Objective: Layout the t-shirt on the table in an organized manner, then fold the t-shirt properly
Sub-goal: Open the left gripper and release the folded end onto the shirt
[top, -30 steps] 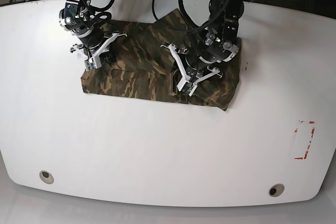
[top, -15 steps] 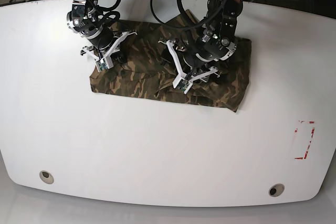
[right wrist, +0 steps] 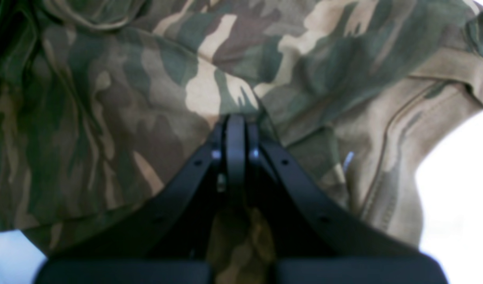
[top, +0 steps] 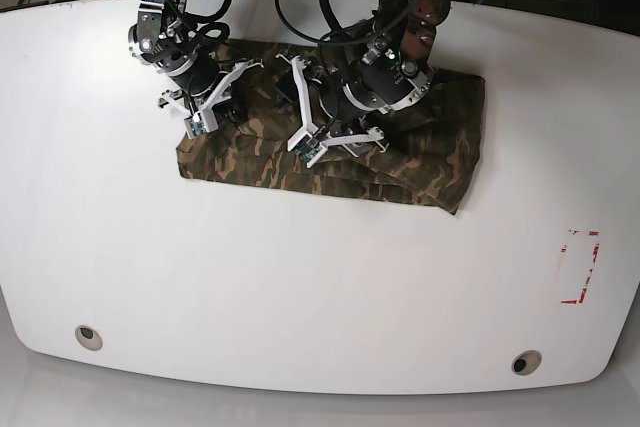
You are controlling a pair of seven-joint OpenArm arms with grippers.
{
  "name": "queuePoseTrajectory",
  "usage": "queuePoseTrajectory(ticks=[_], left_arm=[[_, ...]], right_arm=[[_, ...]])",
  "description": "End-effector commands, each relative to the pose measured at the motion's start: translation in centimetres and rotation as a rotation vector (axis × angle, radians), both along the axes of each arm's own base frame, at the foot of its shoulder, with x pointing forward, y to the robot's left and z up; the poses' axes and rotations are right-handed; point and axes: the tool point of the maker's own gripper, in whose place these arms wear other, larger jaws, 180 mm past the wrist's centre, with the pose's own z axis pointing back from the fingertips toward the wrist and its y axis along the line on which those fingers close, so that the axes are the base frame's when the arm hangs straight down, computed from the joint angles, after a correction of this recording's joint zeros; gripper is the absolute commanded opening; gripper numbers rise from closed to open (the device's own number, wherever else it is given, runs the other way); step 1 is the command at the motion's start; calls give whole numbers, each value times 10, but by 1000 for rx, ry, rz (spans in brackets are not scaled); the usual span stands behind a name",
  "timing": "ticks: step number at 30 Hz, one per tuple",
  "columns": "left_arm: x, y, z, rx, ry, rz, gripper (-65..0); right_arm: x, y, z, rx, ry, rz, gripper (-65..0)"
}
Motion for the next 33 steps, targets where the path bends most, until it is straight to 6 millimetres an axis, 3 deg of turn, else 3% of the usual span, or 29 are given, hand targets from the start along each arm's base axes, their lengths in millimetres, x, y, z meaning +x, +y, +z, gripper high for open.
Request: queuePoseTrajectory(ticks=[1,7,15,19,27,33], left_arm=[[11,-5,22,-35,-79,-23,-252],[34,25,24,14,-137,18,-253],[71,97,31,63,-253,154,-253],[72,117,30,66,-288,180,-262],[61,141,17,95,-299,188,-441],[50,146,-1,113,-247,191,-546]], right_arm=[[-20,-7,-21,-70,113,27,-650],[-18,-7,-21,-70,110,27,-650],[-18,-7,-20,-70,109,27,-650],[-17,-7,-20,-71,107,27,-650],[-17,-6,-20,-70,107,30,-650],[-17,-7,-20,-71,107,27,-650]])
